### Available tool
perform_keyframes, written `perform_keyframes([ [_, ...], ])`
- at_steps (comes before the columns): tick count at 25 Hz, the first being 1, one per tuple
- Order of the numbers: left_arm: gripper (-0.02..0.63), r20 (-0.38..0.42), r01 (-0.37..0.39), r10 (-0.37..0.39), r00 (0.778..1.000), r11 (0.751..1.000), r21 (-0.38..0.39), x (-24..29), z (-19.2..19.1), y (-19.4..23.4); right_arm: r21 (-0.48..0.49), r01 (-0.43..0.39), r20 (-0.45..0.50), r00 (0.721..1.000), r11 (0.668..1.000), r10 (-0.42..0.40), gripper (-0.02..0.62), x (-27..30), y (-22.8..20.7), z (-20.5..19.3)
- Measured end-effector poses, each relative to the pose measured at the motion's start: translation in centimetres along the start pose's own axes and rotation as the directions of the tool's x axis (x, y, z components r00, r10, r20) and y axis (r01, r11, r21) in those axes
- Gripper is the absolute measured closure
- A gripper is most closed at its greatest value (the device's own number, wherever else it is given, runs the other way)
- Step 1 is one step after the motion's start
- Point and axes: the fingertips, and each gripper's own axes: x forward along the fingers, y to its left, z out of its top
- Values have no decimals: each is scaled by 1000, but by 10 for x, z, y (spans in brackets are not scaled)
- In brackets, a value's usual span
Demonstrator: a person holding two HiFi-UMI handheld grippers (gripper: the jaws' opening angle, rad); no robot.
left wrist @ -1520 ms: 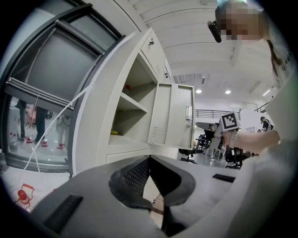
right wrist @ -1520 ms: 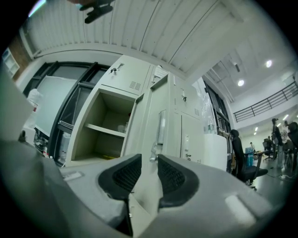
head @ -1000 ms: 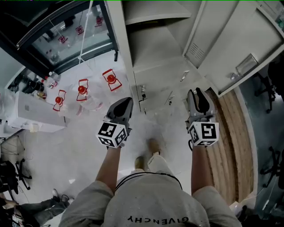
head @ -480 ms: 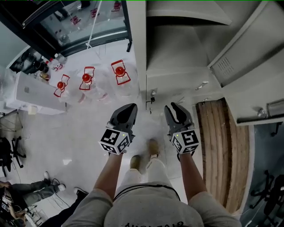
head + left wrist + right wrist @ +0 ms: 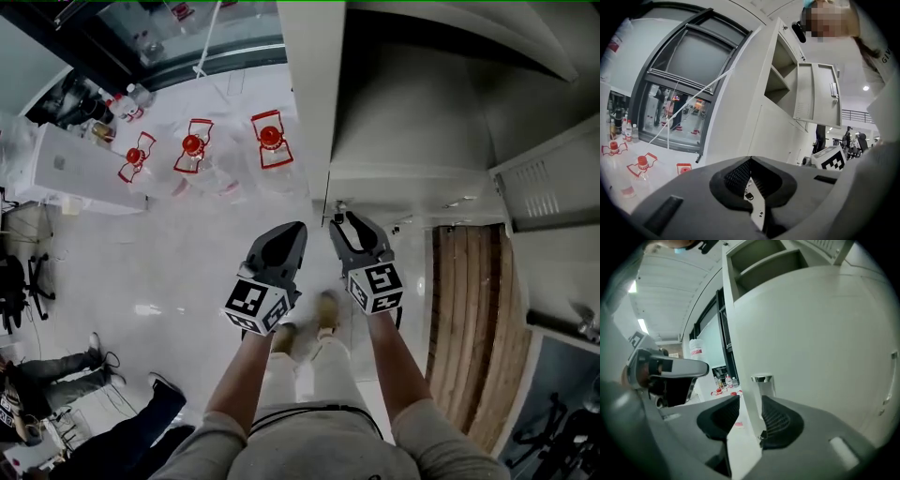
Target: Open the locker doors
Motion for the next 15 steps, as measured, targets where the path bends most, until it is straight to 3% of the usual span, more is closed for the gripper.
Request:
perform_keyframes([
  [6, 607, -18, -41, 40, 999, 999, -17, 1, -20, 8, -35, -11, -59, 998, 999, 8, 445, 33, -8, -19],
  [15, 607, -27, -88, 87, 996, 996, -32, -17, -35, 20, -104, -19, -43, 999, 994, 15, 443, 42, -2, -14],
])
